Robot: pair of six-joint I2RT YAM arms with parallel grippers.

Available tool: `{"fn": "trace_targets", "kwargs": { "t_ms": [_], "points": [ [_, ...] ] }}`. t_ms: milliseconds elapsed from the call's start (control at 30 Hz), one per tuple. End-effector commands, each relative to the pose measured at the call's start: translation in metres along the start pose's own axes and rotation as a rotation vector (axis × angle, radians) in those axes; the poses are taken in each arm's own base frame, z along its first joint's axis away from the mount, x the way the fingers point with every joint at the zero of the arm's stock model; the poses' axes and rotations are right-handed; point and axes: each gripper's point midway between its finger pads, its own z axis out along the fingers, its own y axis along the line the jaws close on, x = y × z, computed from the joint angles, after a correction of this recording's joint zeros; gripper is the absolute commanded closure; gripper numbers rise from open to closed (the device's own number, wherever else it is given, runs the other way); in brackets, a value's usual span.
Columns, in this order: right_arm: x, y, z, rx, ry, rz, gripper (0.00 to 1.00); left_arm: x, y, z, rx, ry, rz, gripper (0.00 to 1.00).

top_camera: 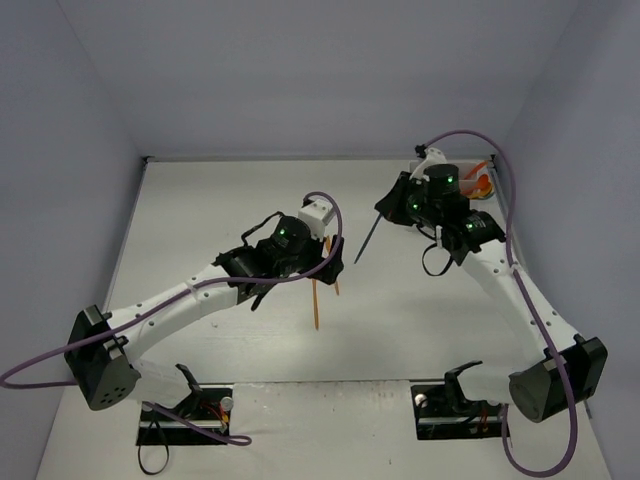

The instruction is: Sort the eating utensils into containers

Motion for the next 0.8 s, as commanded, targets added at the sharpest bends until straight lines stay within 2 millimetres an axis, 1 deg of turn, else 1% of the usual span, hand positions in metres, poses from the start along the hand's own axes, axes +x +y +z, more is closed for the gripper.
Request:
{"fn": "trace_targets", "kwargs": {
  "t_ms": [0,33,67,100,167,200,233,300,333,400,467,500,600,667,767],
  "points": [
    [-0.117,-0.049,-0.034,0.208,-0.346,-0.042,1.0,0.008,0.045,-0.027,-0.198,0.024,-0.095,0.23],
    [-0.132,-0.067,-0.038,0.267,-0.38,-0.04,1.0,0.016,0.055,-0.031,-0.224,0.046,-0.119,0.23],
    [-0.151,-0.093,-0.049,0.365,-0.433,-0.042,1.0,0.033,0.063,-0.035,-0.247,0.096,-0.144,0.23],
    [-0.165,-0.099,-0.052,0.395,-0.46,-0.045,1.0,0.042,0.073,-0.039,-0.267,0.111,-0.165,0.23],
    [-0.202,-0.129,-0.067,0.5,-0.542,-0.036,1.0,0.056,0.082,-0.051,-0.26,0.133,-0.21,0.23],
    [-0.213,-0.143,-0.073,0.535,-0.568,-0.024,1.0,0.063,0.087,-0.055,-0.261,0.142,-0.229,0.23],
    [-0.23,-0.155,-0.079,0.556,-0.612,-0.012,1.0,0.069,0.092,-0.06,-0.266,0.146,-0.238,0.23],
    [-0.255,-0.173,-0.082,0.582,-0.659,0.001,1.0,0.08,0.099,-0.066,-0.279,0.156,-0.244,0.23],
    [-0.266,-0.186,-0.085,0.608,-0.683,0.011,1.0,0.083,0.1,-0.067,-0.283,0.161,-0.247,0.23],
    [-0.284,-0.205,-0.079,0.623,-0.702,0.026,1.0,0.087,0.102,-0.07,-0.292,0.171,-0.259,0.22],
    [-0.292,-0.233,-0.065,0.645,-0.689,0.043,1.0,0.089,0.104,-0.07,-0.302,0.17,-0.277,0.22],
    [-0.296,-0.241,-0.058,0.643,-0.686,0.048,1.0,0.089,0.105,-0.069,-0.308,0.167,-0.284,0.22],
    [-0.305,-0.259,-0.047,0.629,-0.688,0.073,1.0,0.087,0.107,-0.069,-0.331,0.169,-0.312,0.22],
    [-0.305,-0.271,-0.031,0.62,-0.671,0.082,1.0,0.086,0.104,-0.071,-0.324,0.183,-0.322,0.22],
    [-0.305,-0.285,-0.012,0.611,-0.662,0.087,1.0,0.086,0.108,-0.068,-0.341,0.164,-0.326,0.22]
  ]
}}
